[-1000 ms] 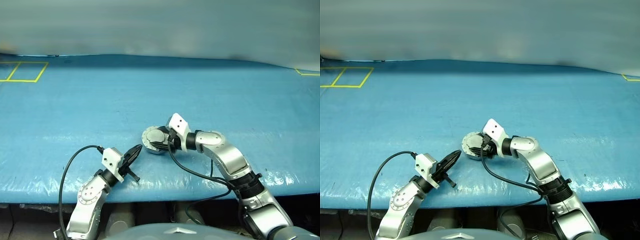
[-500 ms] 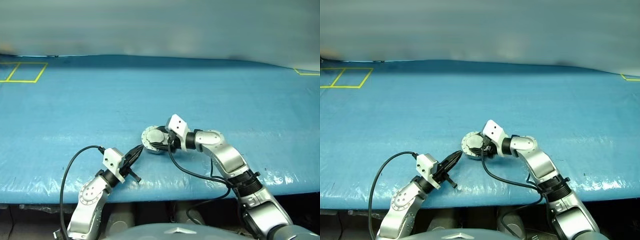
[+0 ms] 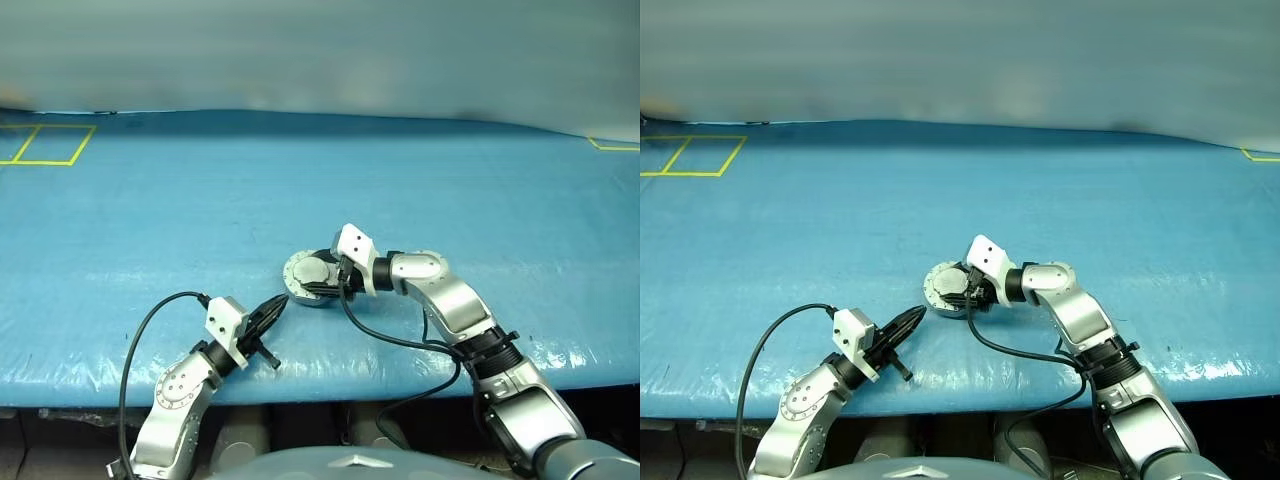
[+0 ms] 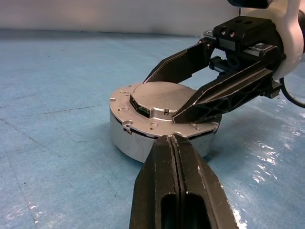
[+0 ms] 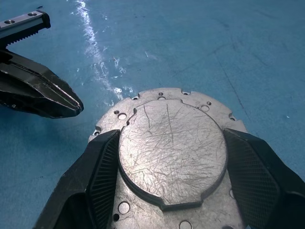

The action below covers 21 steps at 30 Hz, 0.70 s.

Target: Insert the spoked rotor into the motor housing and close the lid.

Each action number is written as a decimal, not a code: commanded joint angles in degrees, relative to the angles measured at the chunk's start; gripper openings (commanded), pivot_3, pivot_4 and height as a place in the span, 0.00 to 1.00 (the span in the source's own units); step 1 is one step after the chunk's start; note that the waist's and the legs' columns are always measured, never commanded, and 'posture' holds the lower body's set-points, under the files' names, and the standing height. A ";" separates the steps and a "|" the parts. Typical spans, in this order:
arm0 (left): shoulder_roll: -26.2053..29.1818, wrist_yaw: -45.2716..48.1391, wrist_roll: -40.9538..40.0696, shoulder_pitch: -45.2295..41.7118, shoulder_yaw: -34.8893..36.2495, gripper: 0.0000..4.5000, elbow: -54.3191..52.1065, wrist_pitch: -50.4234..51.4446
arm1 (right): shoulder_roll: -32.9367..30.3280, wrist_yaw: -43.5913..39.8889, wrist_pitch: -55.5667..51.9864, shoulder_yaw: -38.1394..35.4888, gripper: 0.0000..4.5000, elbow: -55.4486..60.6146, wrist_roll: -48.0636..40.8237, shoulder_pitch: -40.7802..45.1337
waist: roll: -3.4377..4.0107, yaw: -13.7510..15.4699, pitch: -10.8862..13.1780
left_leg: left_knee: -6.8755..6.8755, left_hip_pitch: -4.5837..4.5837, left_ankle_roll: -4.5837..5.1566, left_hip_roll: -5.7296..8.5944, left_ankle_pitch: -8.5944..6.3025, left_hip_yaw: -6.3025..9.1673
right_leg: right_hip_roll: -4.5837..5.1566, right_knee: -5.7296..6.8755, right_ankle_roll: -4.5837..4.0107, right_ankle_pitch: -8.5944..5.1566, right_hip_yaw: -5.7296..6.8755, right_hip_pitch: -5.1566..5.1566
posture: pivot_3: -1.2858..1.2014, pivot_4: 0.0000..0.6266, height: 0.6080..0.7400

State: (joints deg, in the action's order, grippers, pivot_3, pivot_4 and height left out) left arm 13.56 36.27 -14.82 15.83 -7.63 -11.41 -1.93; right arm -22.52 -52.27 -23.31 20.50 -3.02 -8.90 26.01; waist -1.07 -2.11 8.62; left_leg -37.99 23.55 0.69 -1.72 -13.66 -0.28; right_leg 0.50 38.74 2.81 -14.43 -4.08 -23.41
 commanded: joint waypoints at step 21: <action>-4.18 -8.28 -3.96 -4.07 2.98 0.00 -4.37 5.50 | 1.21 0.90 2.54 0.54 0.67 -2.20 2.44 -3.04 | -0.01 0.02 -0.02 | -0.01 -0.05 0.01 -0.21 0.02 -0.01 | 0.00 -0.01 0.06 -0.04 -0.01 0.05 | 0.52 0.24 1.00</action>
State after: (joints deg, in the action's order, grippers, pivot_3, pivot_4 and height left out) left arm 9.95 30.04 -16.87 13.39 -5.82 -11.95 1.54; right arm -21.42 -51.91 -19.32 19.90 -4.71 -7.59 24.26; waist -1.09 -2.09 8.60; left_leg -38.02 23.49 0.70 -1.94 -13.63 -0.29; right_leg 0.50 38.73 2.88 -14.46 -4.08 -23.35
